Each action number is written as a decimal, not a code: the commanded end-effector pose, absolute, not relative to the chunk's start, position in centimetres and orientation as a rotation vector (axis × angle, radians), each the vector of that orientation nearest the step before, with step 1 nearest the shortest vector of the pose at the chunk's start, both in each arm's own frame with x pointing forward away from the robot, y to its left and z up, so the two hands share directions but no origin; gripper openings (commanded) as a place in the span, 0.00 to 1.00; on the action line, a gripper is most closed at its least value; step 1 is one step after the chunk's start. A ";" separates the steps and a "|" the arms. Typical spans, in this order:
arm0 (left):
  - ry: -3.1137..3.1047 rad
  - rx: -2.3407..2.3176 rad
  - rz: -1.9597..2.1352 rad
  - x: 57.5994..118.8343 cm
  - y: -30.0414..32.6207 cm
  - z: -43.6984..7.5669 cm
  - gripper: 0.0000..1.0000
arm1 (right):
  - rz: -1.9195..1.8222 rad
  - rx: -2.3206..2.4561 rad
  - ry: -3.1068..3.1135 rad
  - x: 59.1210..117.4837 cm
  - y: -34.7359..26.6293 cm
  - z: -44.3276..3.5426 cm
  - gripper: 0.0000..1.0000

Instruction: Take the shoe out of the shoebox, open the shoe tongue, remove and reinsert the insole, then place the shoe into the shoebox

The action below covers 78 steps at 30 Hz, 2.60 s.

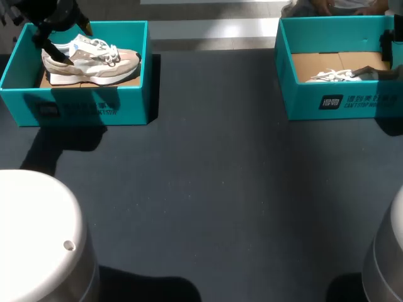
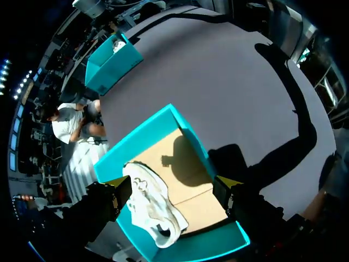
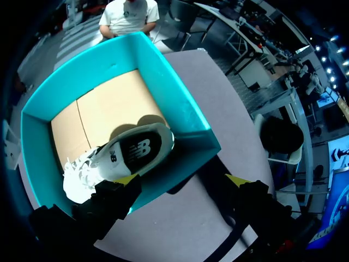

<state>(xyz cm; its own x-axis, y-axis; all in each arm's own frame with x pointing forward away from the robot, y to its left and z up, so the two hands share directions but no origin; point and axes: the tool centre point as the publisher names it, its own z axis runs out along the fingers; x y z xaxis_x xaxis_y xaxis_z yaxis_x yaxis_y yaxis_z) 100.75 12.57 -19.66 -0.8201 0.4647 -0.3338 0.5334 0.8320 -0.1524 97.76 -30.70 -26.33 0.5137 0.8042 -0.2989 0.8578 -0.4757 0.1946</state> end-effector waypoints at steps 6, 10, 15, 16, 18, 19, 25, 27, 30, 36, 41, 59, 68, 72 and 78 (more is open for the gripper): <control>2.663 1.427 -0.128 105.7 17.5 -21.6 1.00 | -0.235 2.441 1.388 97.7 -30.7 -26.3 1.00; 2.604 1.523 0.036 106.4 19.2 -22.0 1.00 | -0.235 2.441 1.388 97.7 -30.7 -26.3 1.00; 2.501 1.655 0.176 106.9 21.8 -23.1 0.99 | -0.235 2.441 1.388 97.7 -30.7 -26.3 1.00; 2.474 1.664 0.210 107.1 22.3 -23.4 0.78 | -0.235 2.441 1.388 97.7 -30.7 -26.3 1.00; 2.442 1.686 0.236 107.3 23.3 -23.6 0.52 | -0.235 2.441 1.388 97.7 -30.7 -26.3 1.00; 2.418 1.684 0.258 107.5 23.8 -23.7 0.49 | -0.235 2.441 1.388 97.7 -30.7 -26.3 1.00; 2.375 1.754 0.262 109.0 26.4 -23.8 0.33 | -0.235 2.441 1.388 97.7 -30.7 -26.3 1.00; 2.366 1.767 0.313 109.2 26.8 -23.8 0.35 | -0.235 2.441 1.388 97.7 -30.7 -26.3 1.00; 2.368 1.784 0.346 109.9 27.6 -24.0 0.64 | -0.235 2.441 1.388 97.7 -30.7 -26.3 1.00; 2.418 1.711 0.333 110.9 27.8 -24.4 1.00 | -0.235 2.441 1.388 97.7 -30.7 -26.3 1.00; 2.418 1.711 0.333 110.9 27.8 -24.4 1.00 | -0.235 2.441 1.388 97.7 -30.7 -26.3 1.00; 2.182 2.182 0.188 115.6 28.1 -26.8 1.00 | -0.235 2.441 1.388 97.7 -30.7 -26.3 1.00; 2.109 2.246 0.259 117.3 29.2 -28.2 0.50 | -0.235 2.441 1.388 97.7 -30.7 -26.3 1.00; 2.123 2.248 0.238 117.7 29.0 -29.2 0.56 | -0.235 2.441 1.388 97.7 -30.7 -26.3 1.00; 2.133 2.207 0.194 118.3 28.7 -29.9 0.64 | -0.235 2.441 1.388 97.7 -30.7 -26.3 1.00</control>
